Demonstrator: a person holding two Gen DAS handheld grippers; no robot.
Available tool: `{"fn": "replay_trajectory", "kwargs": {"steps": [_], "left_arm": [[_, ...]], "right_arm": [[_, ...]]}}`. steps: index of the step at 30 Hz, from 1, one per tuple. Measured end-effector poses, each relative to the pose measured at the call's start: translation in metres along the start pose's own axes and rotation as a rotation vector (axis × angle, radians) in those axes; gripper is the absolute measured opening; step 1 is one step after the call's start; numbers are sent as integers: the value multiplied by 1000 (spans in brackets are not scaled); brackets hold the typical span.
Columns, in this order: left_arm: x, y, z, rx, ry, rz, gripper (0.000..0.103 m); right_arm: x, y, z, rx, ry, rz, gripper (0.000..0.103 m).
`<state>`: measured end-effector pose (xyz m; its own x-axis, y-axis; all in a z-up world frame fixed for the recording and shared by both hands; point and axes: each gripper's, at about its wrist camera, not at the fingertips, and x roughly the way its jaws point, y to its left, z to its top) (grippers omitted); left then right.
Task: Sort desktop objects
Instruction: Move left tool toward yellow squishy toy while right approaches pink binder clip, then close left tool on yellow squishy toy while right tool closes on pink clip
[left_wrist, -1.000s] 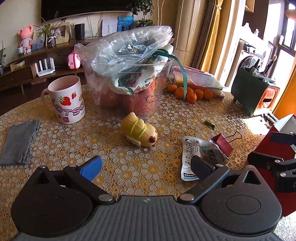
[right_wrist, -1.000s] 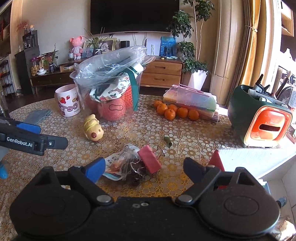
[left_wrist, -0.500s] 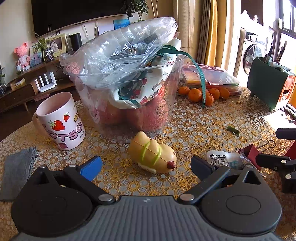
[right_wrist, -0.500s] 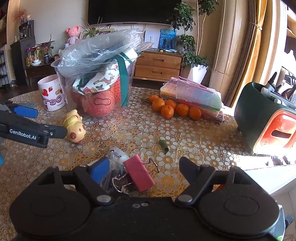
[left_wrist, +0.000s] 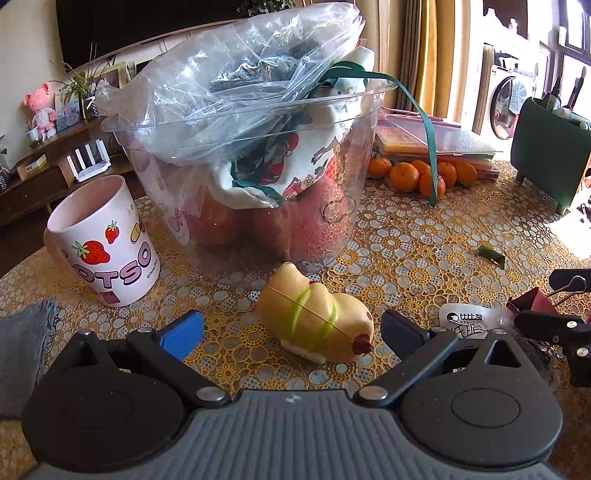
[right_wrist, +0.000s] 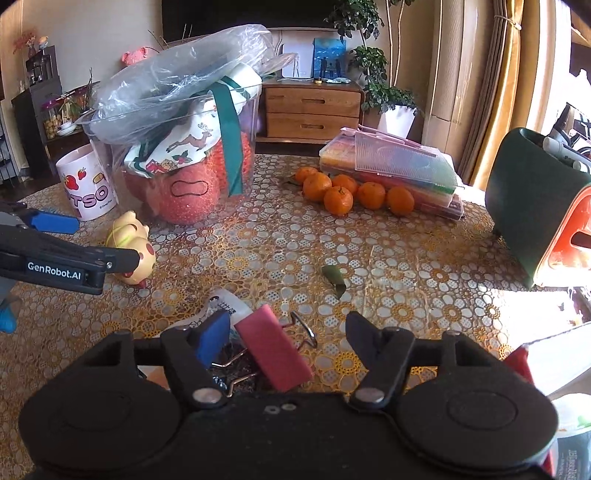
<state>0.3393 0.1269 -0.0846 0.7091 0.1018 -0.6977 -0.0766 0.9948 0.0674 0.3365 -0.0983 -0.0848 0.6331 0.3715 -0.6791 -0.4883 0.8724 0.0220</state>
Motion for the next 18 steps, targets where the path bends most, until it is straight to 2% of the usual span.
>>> {"fn": "replay_trajectory", "kwargs": {"steps": [4, 11, 14, 16, 18], "left_arm": [[9, 3, -1, -13, 24, -17, 103], [18, -1, 0, 4, 49, -40, 102], [20, -2, -2, 5, 48, -58, 101], [20, -3, -2, 15, 40, -65, 93], [20, -3, -1, 15, 40, -72, 73]], "right_arm": [[5, -2, -3, 31, 7, 40, 61], [7, -2, -6, 61, 2, 69, 56], [5, -4, -6, 73, 0, 81, 51], [4, -5, -5, 77, -3, 89, 45], [2, -6, -4, 86, -5, 98, 43]]}}
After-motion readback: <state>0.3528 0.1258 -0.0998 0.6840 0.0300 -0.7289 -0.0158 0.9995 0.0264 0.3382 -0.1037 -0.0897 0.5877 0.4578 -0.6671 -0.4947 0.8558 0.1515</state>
